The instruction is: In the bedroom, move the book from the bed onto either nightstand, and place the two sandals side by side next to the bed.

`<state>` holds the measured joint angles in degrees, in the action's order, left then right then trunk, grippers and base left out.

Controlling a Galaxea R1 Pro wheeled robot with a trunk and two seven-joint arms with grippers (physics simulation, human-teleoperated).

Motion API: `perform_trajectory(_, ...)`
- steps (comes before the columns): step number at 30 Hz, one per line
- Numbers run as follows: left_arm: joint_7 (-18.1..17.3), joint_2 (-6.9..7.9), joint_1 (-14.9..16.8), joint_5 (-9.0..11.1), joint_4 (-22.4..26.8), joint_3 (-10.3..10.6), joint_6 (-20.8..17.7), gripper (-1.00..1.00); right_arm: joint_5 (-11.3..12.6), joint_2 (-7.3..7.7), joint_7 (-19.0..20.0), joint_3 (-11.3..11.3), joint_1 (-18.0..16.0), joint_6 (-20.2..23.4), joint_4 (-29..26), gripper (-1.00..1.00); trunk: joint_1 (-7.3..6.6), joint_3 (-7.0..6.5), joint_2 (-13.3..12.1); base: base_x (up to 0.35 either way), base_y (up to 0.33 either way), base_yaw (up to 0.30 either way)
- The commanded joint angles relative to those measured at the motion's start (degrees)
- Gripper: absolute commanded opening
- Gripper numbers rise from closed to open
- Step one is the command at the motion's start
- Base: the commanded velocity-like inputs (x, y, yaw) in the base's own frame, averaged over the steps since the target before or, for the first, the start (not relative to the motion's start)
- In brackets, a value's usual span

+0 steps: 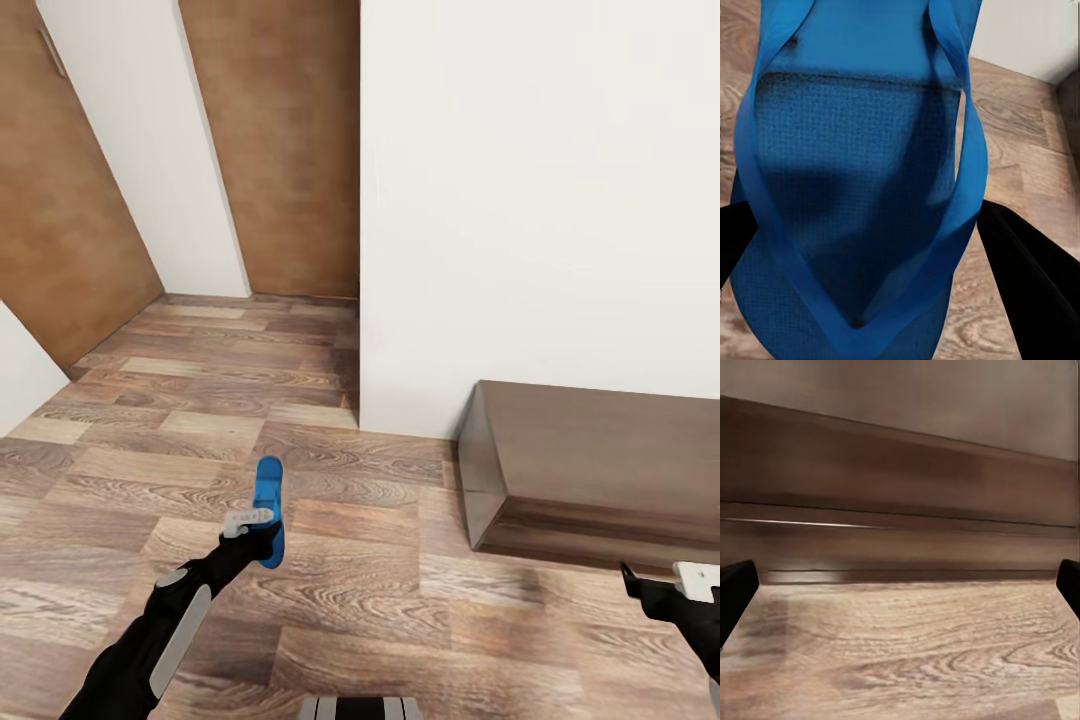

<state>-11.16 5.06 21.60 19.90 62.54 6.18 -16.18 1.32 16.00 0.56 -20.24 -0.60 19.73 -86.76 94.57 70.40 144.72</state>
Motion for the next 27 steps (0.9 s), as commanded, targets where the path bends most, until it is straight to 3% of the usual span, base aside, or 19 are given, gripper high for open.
perform_trajectory(1,0.0,0.04,0.0,0.5,0.1,0.1,-0.3,-1.0,0.1,0.02,0.1,0.0,0.0,0.3,-0.1,1.0,-0.03,-0.18,0.0,0.0,0.0,0.0)
perform_trajectory(27,0.0,-0.05,0.0,0.5,0.0,0.1,-0.3,-1.0,0.1,0.0,0.1,0.3,0.0,0.3,-0.1,1.0,-0.7,-5.94,-0.3,0.0,0.0,0.005)
